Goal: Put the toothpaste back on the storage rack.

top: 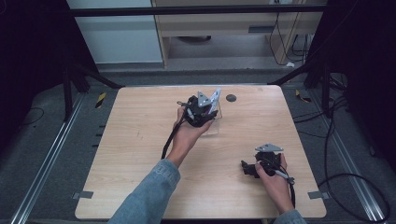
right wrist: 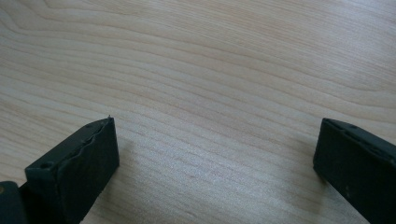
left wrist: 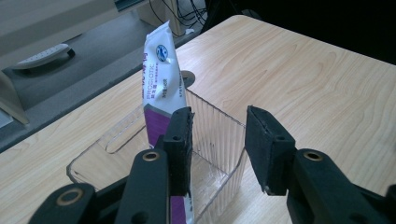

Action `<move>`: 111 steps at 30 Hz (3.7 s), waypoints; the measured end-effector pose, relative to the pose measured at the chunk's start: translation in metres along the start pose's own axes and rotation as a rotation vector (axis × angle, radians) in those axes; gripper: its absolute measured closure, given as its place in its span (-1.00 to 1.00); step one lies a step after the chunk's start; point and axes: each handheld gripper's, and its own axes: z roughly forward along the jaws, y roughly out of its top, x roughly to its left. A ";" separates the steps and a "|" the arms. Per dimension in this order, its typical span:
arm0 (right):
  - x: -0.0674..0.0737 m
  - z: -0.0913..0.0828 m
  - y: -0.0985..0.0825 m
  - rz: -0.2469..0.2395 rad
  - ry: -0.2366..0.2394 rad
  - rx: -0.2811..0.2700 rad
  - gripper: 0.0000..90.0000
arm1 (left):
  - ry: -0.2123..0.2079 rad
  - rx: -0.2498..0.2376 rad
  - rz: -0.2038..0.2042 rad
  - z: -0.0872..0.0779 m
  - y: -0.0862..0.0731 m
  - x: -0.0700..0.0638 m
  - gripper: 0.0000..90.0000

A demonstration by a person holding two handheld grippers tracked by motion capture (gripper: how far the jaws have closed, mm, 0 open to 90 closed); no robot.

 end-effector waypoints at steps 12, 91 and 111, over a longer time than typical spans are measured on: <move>0.000 0.000 0.000 0.000 0.000 0.000 -0.99 | -0.036 0.023 0.039 -0.012 -0.008 -0.014 0.19; 0.000 0.000 0.000 -0.005 -0.003 -0.002 -0.99 | 0.063 0.170 -0.090 -0.102 -0.146 0.060 -0.88; 0.000 0.000 0.000 0.000 0.000 0.000 -0.99 | 0.125 0.221 -0.177 -0.114 -0.193 0.088 -0.88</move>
